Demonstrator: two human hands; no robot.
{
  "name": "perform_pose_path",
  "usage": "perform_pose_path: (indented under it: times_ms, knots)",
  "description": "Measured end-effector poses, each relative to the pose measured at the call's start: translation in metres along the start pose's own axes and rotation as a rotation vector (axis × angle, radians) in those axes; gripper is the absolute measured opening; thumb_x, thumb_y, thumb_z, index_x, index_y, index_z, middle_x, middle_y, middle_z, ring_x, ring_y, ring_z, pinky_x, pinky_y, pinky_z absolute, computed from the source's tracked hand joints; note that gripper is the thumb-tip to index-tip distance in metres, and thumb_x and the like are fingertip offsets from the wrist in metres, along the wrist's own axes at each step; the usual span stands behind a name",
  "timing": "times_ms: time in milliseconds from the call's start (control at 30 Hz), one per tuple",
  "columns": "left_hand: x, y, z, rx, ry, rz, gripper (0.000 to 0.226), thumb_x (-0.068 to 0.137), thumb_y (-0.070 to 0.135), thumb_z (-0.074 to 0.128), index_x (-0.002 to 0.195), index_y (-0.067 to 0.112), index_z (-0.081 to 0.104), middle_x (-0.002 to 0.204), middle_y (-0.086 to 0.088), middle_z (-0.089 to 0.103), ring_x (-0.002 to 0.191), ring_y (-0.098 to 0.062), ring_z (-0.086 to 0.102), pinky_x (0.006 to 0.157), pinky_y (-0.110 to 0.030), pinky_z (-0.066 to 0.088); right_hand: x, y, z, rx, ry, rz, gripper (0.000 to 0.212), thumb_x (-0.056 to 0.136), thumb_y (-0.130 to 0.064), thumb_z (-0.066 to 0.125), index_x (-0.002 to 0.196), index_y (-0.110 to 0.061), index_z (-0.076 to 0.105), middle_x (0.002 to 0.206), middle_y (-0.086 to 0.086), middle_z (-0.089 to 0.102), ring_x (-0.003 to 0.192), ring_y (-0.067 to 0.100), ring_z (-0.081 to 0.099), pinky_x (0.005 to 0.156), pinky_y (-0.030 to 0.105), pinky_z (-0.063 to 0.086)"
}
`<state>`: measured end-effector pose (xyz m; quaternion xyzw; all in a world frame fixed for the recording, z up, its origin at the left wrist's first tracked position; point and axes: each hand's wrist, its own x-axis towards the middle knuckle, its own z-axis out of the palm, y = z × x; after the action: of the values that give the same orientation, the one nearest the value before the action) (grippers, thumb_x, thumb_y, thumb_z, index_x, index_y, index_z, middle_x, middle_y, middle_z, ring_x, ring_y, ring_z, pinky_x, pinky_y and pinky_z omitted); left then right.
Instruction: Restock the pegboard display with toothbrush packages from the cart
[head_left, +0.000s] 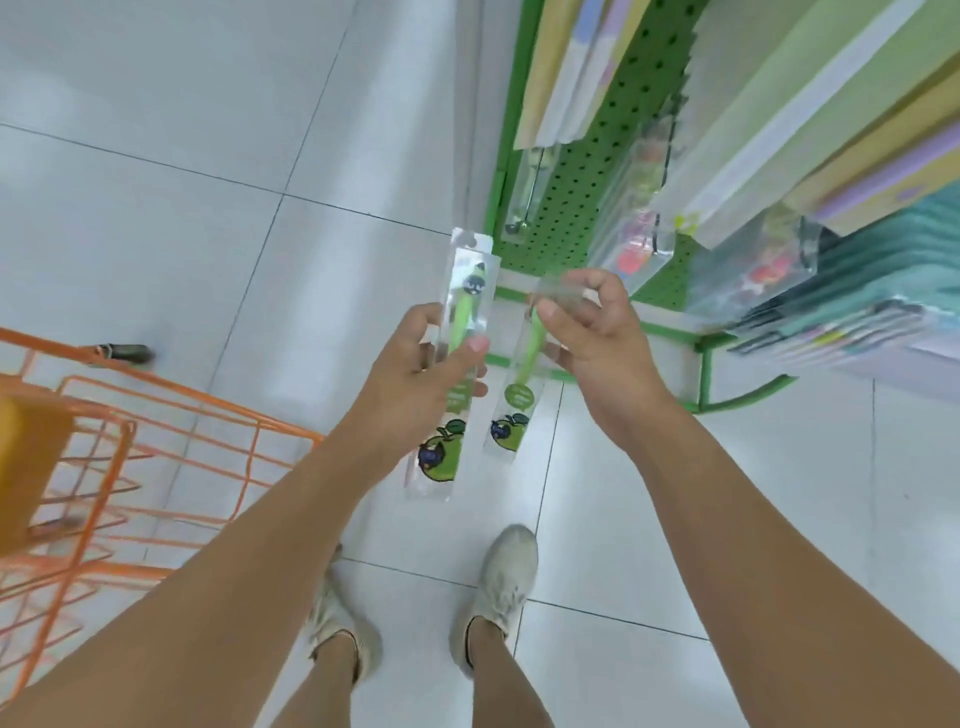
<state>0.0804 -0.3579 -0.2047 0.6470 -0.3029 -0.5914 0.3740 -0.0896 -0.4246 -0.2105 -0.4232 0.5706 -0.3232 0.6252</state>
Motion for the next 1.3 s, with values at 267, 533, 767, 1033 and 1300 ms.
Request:
perform_pose_path:
  times_ms: [267, 533, 767, 1033, 1300]
  knots:
    - [0.043, -0.018, 0.001, 0.015, 0.002, 0.019, 0.015, 0.092, 0.027, 0.072, 0.099, 0.024, 0.059, 0.116, 0.0, 0.07, 0.088, -0.014, 0.067, 0.081, -0.029, 0.047, 0.058, 0.004, 0.007, 0.001, -0.028, -0.053, 0.029, 0.09, -0.006, 0.073, 0.115, -0.017, 0.062, 0.108, -0.001, 0.074, 0.087, 0.007, 0.068, 0.091, 0.036, 0.055]
    - [0.06, -0.017, 0.002, -0.014, -0.007, 0.001, 0.014, 0.092, 0.023, 0.071, 0.098, 0.027, 0.06, 0.115, 0.004, 0.072, 0.095, -0.012, 0.07, 0.085, -0.031, 0.05, 0.072, 0.001, 0.007, -0.011, -0.073, -0.026, 0.028, 0.09, -0.007, 0.073, 0.115, -0.017, 0.064, 0.109, -0.003, 0.075, 0.091, 0.009, 0.069, 0.099, 0.047, 0.053]
    - [0.065, -0.011, 0.004, -0.06, -0.017, 0.017, 0.027, 0.094, 0.02, 0.067, 0.119, 0.02, 0.059, 0.116, 0.01, 0.073, 0.101, -0.012, 0.071, 0.094, -0.036, 0.05, 0.069, -0.002, 0.005, 0.01, -0.112, -0.038, 0.03, 0.09, -0.007, 0.073, 0.117, -0.017, 0.063, 0.103, -0.006, 0.074, 0.091, 0.009, 0.068, 0.093, 0.038, 0.056]
    - [0.078, -0.011, 0.003, -0.067, -0.034, 0.01, 0.031, 0.093, 0.02, 0.069, 0.121, 0.019, 0.058, 0.117, 0.005, 0.073, 0.113, -0.026, 0.067, 0.098, -0.044, 0.053, 0.076, -0.001, 0.008, 0.004, -0.097, -0.02, 0.033, 0.091, -0.009, 0.073, 0.122, -0.013, 0.063, 0.104, -0.003, 0.075, 0.092, 0.011, 0.069, 0.095, 0.044, 0.056]
    - [0.091, -0.005, 0.002, -0.055, -0.045, 0.027, 0.027, 0.093, 0.018, 0.069, 0.117, 0.019, 0.058, 0.116, 0.004, 0.073, 0.11, -0.023, 0.069, 0.092, -0.039, 0.053, 0.085, -0.006, 0.012, -0.024, -0.081, -0.017, 0.035, 0.089, -0.012, 0.076, 0.121, -0.014, 0.062, 0.098, -0.005, 0.074, 0.091, 0.012, 0.07, 0.097, 0.052, 0.055]
